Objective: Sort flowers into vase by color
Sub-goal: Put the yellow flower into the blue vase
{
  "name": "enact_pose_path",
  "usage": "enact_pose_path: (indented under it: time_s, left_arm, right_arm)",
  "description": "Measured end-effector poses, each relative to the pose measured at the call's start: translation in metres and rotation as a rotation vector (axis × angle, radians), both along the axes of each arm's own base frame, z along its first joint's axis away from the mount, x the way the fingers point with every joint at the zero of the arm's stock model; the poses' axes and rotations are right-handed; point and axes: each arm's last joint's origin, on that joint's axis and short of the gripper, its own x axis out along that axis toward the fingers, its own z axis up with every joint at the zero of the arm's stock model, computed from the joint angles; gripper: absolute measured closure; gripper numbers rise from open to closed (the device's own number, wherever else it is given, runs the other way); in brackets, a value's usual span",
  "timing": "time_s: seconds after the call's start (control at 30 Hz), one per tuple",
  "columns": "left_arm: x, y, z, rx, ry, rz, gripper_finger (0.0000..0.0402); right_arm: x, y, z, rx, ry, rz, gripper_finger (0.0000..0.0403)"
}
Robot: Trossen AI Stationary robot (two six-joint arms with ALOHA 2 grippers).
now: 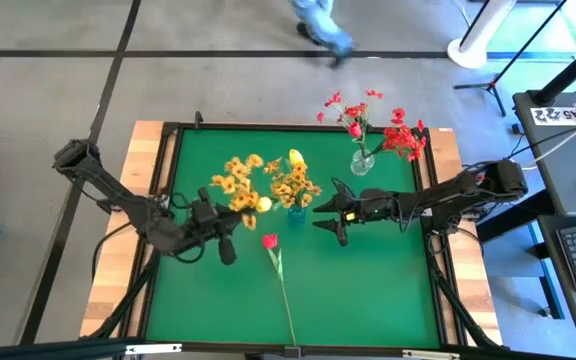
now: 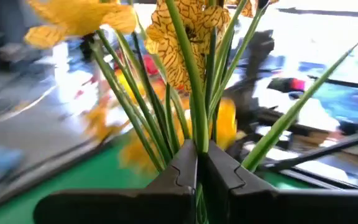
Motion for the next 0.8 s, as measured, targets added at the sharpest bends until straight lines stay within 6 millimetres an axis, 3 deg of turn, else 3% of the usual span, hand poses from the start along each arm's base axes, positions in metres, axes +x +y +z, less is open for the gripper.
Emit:
enact_pose_path:
  time_s: [0.23,0.57,0.8]
  left_arm:
    - [0.017,0.009,0.011,0.150,-0.054,-0.096,0.0401]
    - [0.059,0.029,-0.018,0.235,0.006,0.010,0.0401]
    - [0.073,0.035,-0.022,0.286,-0.067,-0.026,0.0401]
  right_arm:
    - [0.007,-0.001,-0.010,-0.013,-0.015,-0.047,0.0191]
    - [0.009,-0.002,-0.008,-0.019,-0.062,-0.071,0.0191]
    - [0.009,-0.002,-0.007,-0.031,-0.072,-0.088,0.0191]
